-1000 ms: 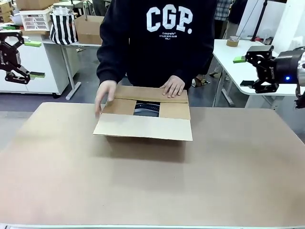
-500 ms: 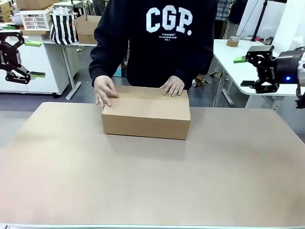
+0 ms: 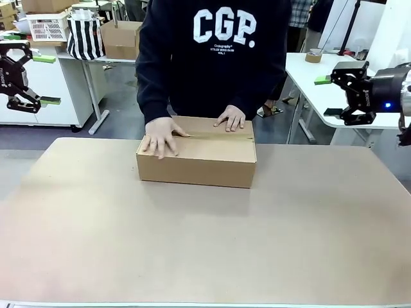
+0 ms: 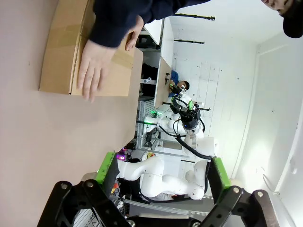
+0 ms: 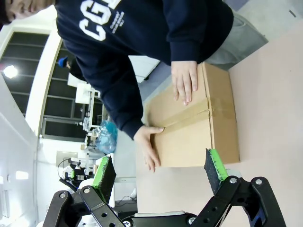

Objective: Pack the gift set into the box.
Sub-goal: Press and hold the closed box until the human finishes sealing it.

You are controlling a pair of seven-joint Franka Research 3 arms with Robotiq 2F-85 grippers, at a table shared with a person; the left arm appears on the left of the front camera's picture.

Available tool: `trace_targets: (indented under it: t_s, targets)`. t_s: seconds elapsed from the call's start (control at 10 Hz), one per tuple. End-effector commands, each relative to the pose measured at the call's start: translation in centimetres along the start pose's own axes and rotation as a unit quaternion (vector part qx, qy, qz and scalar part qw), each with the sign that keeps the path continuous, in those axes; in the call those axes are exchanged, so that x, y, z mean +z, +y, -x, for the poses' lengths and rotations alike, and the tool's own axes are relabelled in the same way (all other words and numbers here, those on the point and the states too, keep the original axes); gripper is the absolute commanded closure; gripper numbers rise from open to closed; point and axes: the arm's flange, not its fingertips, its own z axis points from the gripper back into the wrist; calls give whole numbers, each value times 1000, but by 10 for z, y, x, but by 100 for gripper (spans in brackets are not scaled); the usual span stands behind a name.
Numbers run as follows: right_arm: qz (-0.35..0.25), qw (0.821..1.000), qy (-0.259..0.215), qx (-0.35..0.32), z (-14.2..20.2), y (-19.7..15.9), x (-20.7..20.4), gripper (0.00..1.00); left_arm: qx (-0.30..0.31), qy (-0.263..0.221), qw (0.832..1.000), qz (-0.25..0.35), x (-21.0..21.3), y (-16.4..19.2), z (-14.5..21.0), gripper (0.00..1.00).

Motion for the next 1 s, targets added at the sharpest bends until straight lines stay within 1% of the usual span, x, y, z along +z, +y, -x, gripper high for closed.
trace_targets:
  t_s: [0.0, 0.9]
  targets:
    - [2, 1000, 3, -3, -4, 11, 8, 0, -3, -6, 1000, 2, -2, 1, 3, 0]
    - [2, 1000, 3, -3, -4, 11, 8, 0, -3, -6, 1000, 2, -2, 1, 3, 0]
